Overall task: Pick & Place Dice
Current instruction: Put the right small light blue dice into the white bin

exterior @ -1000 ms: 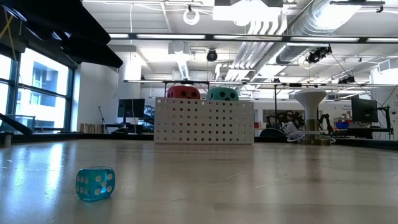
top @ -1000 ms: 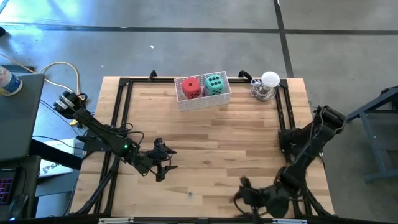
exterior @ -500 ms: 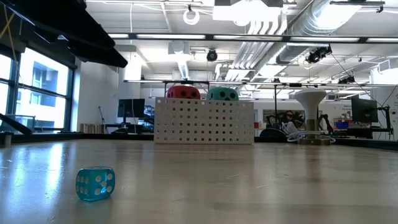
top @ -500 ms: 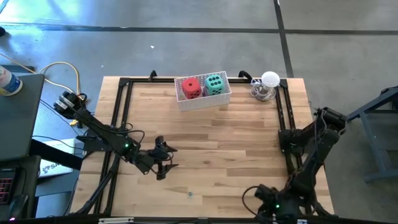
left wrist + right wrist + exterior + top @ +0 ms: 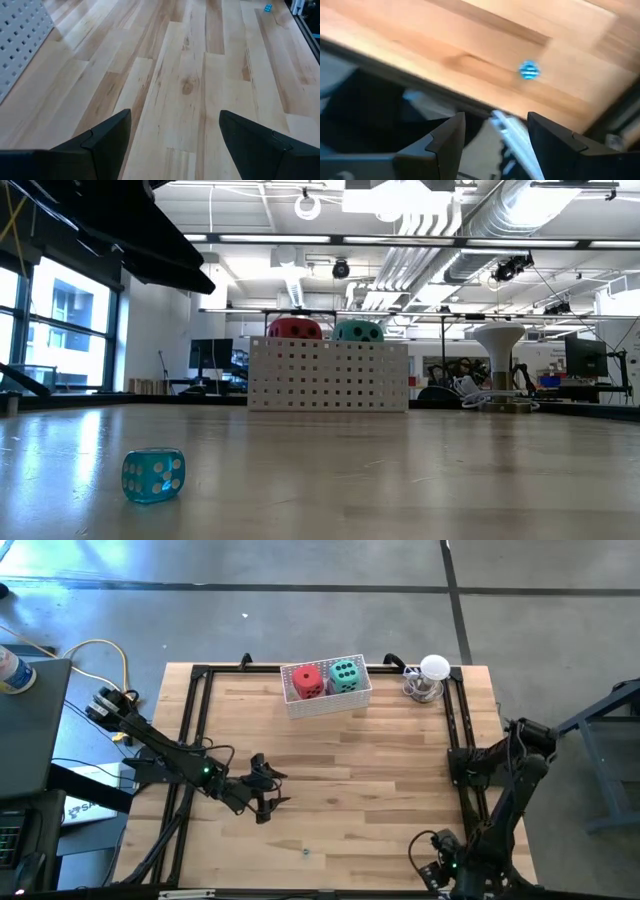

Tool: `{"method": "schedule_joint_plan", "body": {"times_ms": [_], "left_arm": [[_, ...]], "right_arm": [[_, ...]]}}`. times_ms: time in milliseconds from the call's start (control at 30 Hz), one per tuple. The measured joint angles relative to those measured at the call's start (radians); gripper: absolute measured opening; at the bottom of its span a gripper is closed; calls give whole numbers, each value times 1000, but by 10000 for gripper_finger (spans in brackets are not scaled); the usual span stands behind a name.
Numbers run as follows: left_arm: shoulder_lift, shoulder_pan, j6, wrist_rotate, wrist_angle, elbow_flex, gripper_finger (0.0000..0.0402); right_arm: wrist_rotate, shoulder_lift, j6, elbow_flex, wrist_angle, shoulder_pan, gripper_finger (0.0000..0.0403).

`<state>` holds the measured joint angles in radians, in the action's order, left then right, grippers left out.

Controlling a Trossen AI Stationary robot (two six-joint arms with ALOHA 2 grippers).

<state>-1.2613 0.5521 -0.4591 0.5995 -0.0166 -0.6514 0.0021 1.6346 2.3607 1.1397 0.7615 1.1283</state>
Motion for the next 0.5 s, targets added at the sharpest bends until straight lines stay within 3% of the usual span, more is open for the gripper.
{"method": "schedule_joint_plan", "body": {"times_ms": [233,500], "left_arm": [[0,-1,0,0,0,0,294],[0,-1,-1,0,0,0,294]], "right_arm": [[-126,94,1,0,4,4,205],[-54,133,-58,0,21,4,205]]}}
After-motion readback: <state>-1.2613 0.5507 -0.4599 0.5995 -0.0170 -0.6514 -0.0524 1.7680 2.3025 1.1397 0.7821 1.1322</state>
